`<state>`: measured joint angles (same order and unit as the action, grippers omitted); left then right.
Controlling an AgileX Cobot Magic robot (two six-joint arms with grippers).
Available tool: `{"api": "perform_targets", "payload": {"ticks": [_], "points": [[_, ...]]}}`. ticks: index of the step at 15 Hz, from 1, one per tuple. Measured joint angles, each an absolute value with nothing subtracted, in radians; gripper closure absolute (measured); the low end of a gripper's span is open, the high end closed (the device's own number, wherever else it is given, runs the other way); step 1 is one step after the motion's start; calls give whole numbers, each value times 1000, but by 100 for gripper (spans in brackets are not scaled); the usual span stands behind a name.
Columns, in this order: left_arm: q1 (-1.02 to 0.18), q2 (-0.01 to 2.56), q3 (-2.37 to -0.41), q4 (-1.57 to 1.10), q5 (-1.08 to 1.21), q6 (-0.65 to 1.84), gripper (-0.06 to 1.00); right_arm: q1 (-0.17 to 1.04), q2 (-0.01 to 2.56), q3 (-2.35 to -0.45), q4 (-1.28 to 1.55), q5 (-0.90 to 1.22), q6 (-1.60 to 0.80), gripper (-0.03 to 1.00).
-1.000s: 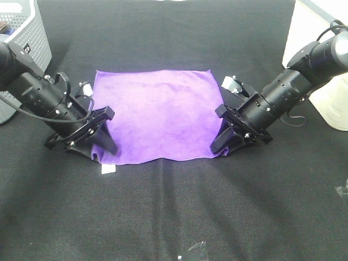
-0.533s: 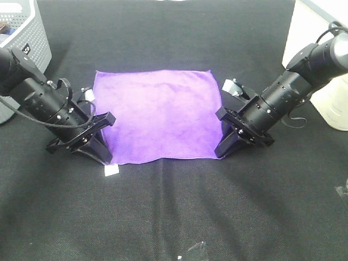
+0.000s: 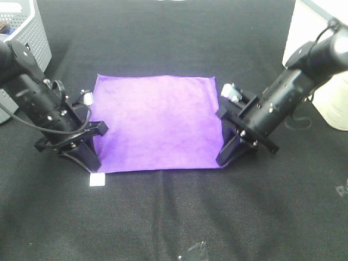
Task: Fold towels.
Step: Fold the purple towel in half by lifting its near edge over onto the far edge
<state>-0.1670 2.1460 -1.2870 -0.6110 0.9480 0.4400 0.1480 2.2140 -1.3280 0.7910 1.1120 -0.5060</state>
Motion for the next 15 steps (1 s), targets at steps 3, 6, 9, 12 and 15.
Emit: {"api": "perform_targets", "payload": {"ticks": [3,6,9,12,15], "points": [[-168,2055,-1279,-586,990,408,94,150,2120,-1272,787,1127,-454,96],[-168,2027,-1280,-584,984,393,94,150,2117,-1270,779,1105,-423,96],[-168,2030,-1319,-582,957,372,94,150,2118,-1331,758,1086,-421,96],[-168,2068,-1431,-571,959,342,94,150,2133,-1493,703,1086,-380,96],[-168,2140,-1582,-555,961,320,94,150,2224,-1702,647,1125,-322,96]]}}
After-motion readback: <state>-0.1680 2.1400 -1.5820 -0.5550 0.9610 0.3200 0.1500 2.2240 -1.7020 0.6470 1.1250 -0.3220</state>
